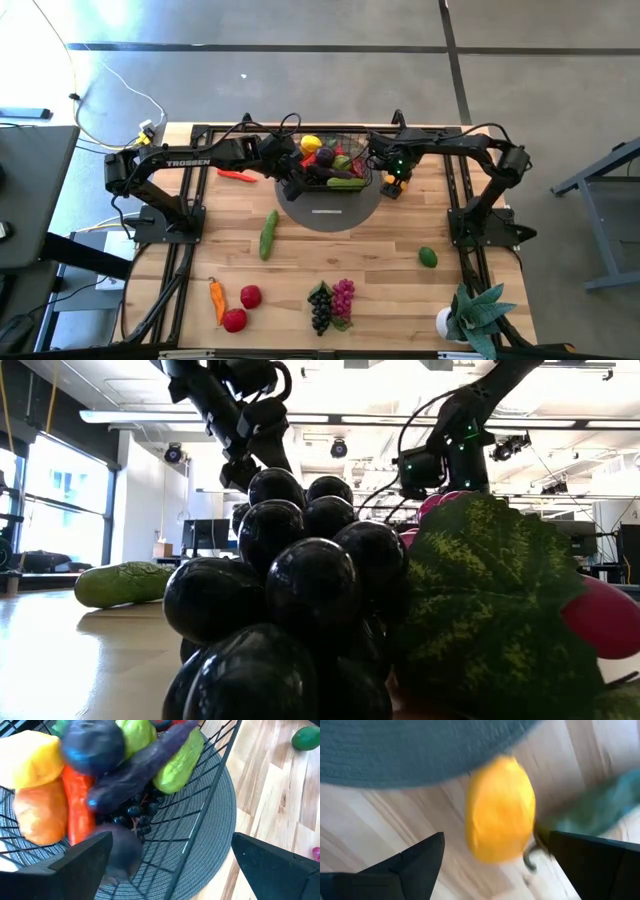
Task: Build produce basket
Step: Put the green chili pepper into the black wire basket
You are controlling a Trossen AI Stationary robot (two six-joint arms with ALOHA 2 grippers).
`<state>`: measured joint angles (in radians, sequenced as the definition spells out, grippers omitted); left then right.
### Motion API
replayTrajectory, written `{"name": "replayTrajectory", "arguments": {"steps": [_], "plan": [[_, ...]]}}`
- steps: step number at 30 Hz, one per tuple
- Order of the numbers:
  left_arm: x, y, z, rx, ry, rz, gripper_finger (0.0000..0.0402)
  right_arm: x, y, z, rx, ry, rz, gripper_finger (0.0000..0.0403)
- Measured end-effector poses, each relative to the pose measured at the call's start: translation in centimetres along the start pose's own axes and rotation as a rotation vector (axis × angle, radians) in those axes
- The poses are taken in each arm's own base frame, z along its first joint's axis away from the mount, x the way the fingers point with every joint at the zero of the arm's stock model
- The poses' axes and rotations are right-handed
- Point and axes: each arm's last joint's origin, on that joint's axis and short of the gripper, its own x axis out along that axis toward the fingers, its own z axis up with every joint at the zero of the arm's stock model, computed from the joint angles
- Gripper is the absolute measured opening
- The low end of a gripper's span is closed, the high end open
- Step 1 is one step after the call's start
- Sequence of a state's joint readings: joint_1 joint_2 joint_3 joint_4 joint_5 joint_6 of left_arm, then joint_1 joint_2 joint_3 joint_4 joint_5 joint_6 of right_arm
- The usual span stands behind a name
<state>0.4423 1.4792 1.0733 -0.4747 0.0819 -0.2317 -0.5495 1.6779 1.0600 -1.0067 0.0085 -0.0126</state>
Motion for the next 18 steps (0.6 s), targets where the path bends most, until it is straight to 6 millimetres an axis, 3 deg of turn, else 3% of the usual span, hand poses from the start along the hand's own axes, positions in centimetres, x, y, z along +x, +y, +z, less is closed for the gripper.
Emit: {"name": "replayTrajectory", "arguments": {"steps": [9, 18], "plan": [[0.0, 0.0, 0.0, 0.015, 0.000, 0.000, 0.0399, -2.3, -0.4, -0.9, 0.092, -0.091, -0.058, 0.0342], [0.0, 0.0, 0.0, 0.017, 0.000, 0.000, 0.0399, -2.4, -4.8, -1.2, 0.464, -0.120, -0.134, 0.0342]]}}
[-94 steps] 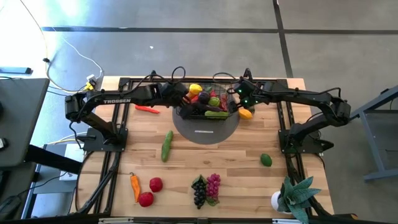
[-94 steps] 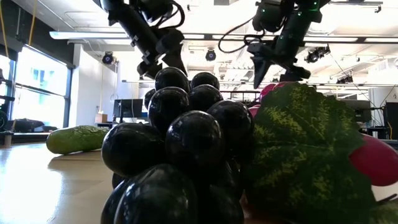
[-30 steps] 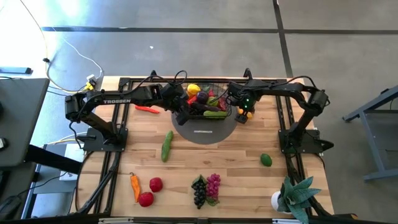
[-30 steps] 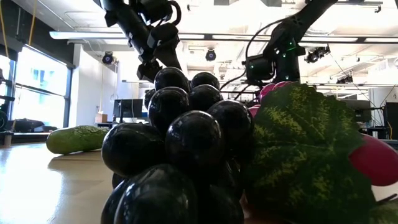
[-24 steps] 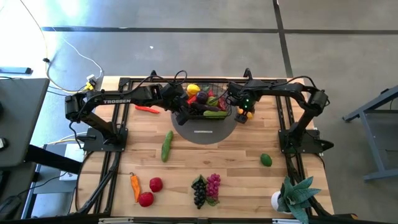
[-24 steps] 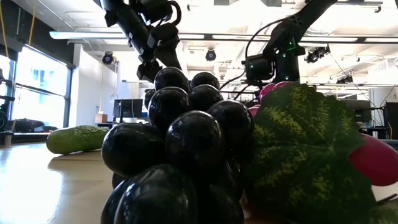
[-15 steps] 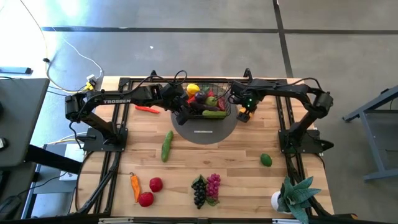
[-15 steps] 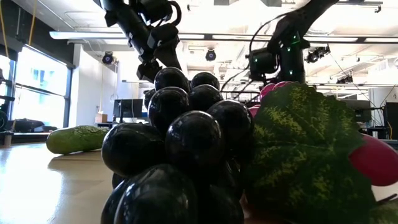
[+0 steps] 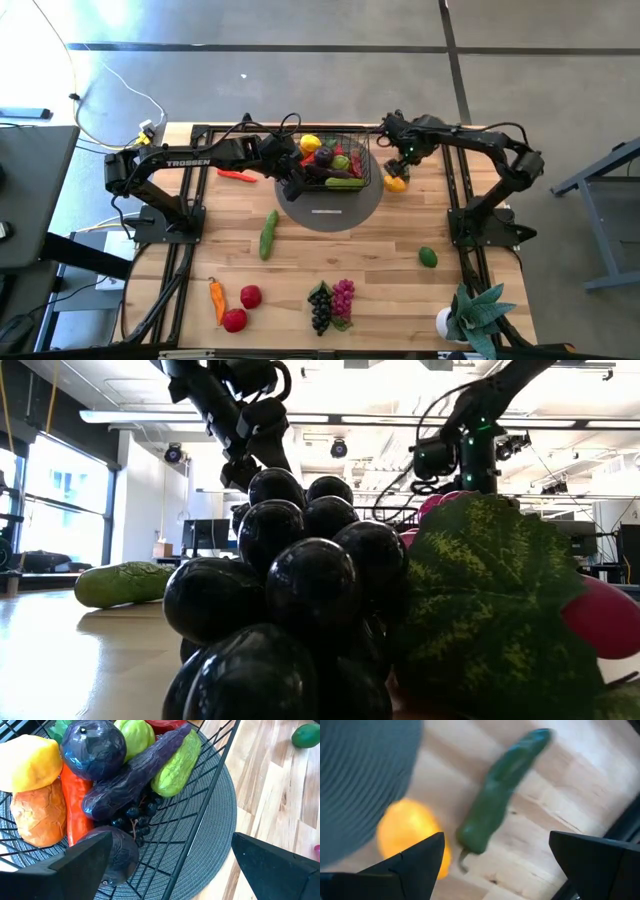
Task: Build produce basket
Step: Put the green chili pepper into the black wire basket
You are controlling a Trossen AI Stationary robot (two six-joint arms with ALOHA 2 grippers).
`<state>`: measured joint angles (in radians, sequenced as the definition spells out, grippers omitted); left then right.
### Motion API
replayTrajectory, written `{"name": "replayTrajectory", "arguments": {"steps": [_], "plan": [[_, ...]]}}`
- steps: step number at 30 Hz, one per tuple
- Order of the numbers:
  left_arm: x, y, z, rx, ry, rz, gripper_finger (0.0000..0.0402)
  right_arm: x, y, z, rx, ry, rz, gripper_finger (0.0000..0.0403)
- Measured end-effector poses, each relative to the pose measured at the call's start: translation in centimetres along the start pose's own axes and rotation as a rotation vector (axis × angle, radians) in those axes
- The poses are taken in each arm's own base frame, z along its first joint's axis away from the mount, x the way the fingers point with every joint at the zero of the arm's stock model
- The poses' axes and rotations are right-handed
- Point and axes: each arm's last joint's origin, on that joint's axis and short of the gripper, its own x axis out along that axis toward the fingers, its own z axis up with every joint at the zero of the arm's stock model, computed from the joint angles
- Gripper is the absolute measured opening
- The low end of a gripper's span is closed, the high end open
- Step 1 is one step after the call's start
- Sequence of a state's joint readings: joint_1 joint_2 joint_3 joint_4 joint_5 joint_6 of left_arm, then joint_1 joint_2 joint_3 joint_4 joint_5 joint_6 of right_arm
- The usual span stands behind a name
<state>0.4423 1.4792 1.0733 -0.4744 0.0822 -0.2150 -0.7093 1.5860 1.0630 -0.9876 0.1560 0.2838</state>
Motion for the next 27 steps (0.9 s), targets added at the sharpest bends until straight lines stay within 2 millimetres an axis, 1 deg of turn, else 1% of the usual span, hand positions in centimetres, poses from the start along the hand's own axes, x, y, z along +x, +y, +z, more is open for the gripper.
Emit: {"name": "replayTrajectory", "arguments": {"steps": [3, 6, 10, 17, 24, 27], "plan": [[0.0, 0.0, 0.0, 0.000, 0.000, 0.000, 0.0399, 0.2, -1.4, 0.6, 0.117, -0.020, 0.010, 0.0342], [0.0, 0.0, 0.0, 0.000, 0.000, 0.000, 0.0399, 0.4, -2.5, 1.4, 0.219, -0.052, 0.060, 0.0342], [0.0, 0.0, 0.0, 0.000, 0.000, 0.000, 0.0399, 1.3, -3.2, 2.1, 0.281, -0.050, 0.070, 0.0339], [0.0, 0.0, 0.0, 0.000, 0.000, 0.000, 0.0399, 3.7, -3.0, 2.8, 0.279, 0.011, 0.078, 0.0318], [0.0, 0.0, 0.0, 0.001, 0.000, 0.000, 0.0399, 6.2, -2.5, 3.1, 0.272, 0.102, 0.071, 0.0303], [0.0, 0.0, 0.0, 0.003, 0.000, 0.000, 0.0399, 6.8, -2.3, 3.2, 0.278, 0.126, 0.076, 0.0284]]}}
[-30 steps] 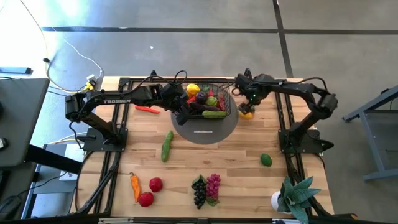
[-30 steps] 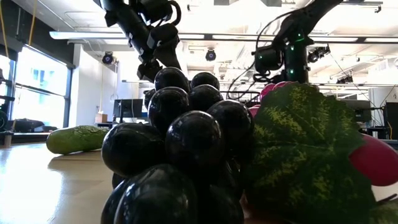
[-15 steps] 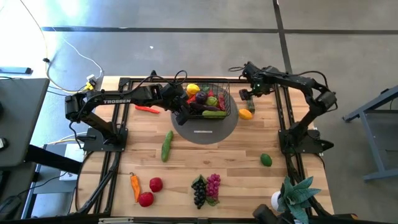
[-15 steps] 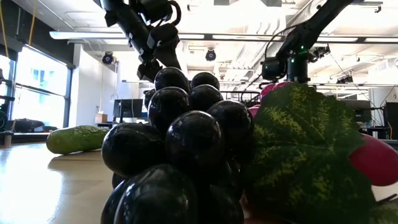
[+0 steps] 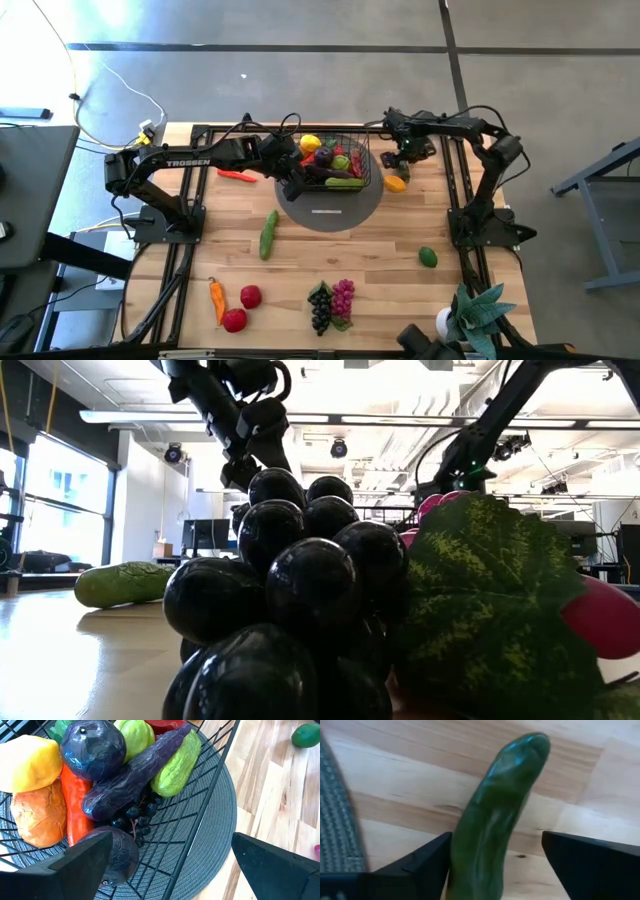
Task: Build produce basket
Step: Put the green chili pepper into the black wire basket
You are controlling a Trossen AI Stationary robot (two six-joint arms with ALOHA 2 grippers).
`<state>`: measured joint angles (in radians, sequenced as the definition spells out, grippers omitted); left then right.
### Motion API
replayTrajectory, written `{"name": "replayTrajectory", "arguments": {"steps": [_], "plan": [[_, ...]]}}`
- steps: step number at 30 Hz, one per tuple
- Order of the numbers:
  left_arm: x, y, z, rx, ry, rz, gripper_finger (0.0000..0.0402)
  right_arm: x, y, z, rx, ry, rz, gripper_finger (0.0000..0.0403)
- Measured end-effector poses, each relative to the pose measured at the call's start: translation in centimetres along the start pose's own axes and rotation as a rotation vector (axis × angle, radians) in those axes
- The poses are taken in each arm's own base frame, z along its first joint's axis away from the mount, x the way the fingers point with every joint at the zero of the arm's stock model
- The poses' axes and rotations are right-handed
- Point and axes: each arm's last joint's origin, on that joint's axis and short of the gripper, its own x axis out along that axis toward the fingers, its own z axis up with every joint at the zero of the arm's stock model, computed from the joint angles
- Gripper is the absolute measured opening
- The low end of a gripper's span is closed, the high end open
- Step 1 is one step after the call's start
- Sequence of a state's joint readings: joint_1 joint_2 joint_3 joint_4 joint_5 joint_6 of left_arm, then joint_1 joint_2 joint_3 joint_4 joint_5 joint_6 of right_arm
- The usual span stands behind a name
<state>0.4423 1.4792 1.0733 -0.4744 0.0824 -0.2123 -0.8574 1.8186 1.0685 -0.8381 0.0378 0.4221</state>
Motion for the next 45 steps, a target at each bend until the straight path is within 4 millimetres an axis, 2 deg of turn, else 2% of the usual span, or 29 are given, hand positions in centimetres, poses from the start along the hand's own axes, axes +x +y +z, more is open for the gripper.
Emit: {"name": "replayTrajectory", "arguments": {"steps": [4, 10, 12, 16, 21, 25, 30, 34, 39, 45], "plan": [[0.0, 0.0, 0.0, 0.014, 0.000, 0.000, 0.0399, 0.2, 0.1, 0.1, 0.007, 0.010, 0.016, 0.0226], [0.0, 0.0, 0.0, 0.014, 0.000, 0.000, 0.0399, -0.4, -0.2, -0.2, -0.005, -0.008, -0.005, 0.0092], [0.0, 0.0, 0.0, 0.014, 0.000, 0.000, 0.0399, -1.0, -0.3, -0.3, -0.009, -0.037, -0.016, 0.0065], [0.0, 0.0, 0.0, 0.015, 0.001, 0.000, 0.0399, -3.3, -0.5, -0.8, 0.004, -0.111, 0.001, 0.0065], [0.0, 0.0, 0.0, 0.040, 0.000, 0.000, 0.0399, -7.3, -0.9, -2.2, 0.057, -0.248, 0.067, 0.0067], [0.0, 0.0, 0.0, 0.049, 0.000, 0.000, 0.0399, -10.7, -0.8, -3.8, 0.075, -0.385, 0.156, 0.0095], [-0.7, -0.1, 0.1, 0.084, -0.020, 0.001, 0.0399, -14.9, 0.1, -6.0, 0.050, -0.607, 0.321, 0.0093], [-1.7, -0.2, 0.2, 0.089, -0.045, 0.001, 0.0399, -17.4, 1.5, -7.4, -0.012, -0.768, 0.462, 0.0084], [-3.1, -0.2, 0.1, 0.090, -0.062, 0.005, 0.0399, -19.2, 3.7, -8.4, -0.088, -0.893, 0.611, 0.0096], [-4.7, -0.2, -0.4, 0.079, -0.051, 0.014, 0.0399, -19.6, 5.2, -9.4, -0.131, -0.900, 0.678, 0.0119]]}}
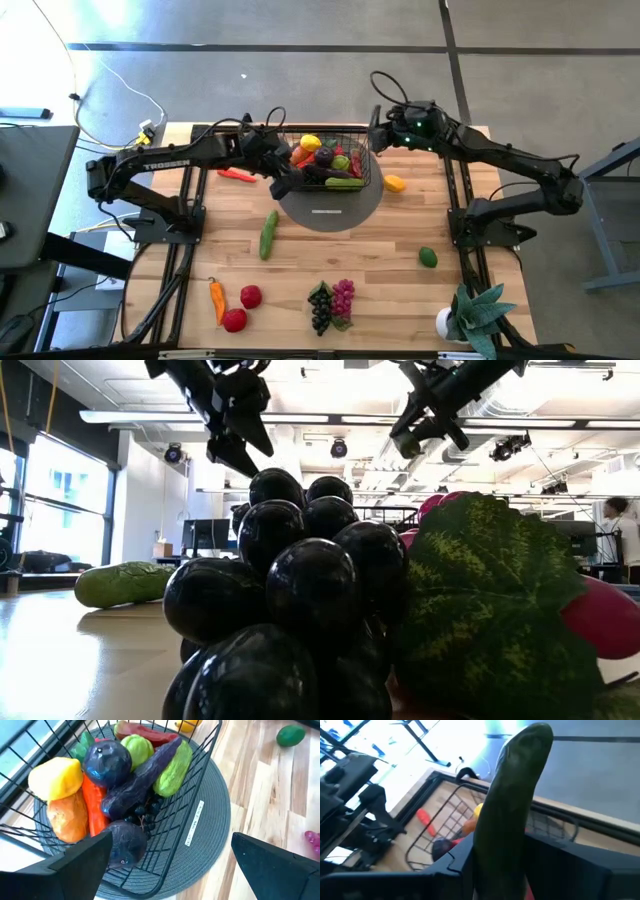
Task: Build produce basket
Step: Put the green chili pepper into the black wire basket, then put the green cucumber into the black wire basket
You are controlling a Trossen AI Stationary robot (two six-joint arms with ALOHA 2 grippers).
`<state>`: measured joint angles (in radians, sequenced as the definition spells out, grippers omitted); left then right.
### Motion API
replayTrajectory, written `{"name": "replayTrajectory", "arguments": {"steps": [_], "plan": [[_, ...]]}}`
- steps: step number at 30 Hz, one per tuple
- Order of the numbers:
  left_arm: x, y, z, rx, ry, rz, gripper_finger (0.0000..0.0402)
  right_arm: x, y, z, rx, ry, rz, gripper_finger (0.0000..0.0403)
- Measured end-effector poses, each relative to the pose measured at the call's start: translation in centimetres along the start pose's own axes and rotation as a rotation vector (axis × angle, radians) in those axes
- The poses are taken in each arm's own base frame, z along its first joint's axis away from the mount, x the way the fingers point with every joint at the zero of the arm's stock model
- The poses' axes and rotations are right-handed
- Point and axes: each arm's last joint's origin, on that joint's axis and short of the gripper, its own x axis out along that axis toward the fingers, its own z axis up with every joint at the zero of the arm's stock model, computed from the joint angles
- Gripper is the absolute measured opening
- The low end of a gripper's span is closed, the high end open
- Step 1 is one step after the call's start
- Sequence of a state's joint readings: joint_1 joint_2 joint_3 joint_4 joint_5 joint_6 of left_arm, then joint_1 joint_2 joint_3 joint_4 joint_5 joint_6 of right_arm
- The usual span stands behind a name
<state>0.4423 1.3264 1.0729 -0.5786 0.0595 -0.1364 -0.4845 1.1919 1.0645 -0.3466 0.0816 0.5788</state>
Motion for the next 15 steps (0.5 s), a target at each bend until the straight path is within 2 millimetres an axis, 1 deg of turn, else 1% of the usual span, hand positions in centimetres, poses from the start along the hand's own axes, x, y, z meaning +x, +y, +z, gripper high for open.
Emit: {"name": "replayTrajectory", "arguments": {"steps": [9, 15], "plan": [[-1.5, -0.1, -0.3, -0.018, -0.008, -0.001, 0.0399, 0.1, 1.4, -1.1, -0.017, 0.042, 0.045, 0.0152], [-1.7, -0.2, -0.6, -0.019, 0.029, -0.022, 0.0399, 1.4, 2.4, -2.2, -0.026, 0.068, 0.032, 0.0189]]}}
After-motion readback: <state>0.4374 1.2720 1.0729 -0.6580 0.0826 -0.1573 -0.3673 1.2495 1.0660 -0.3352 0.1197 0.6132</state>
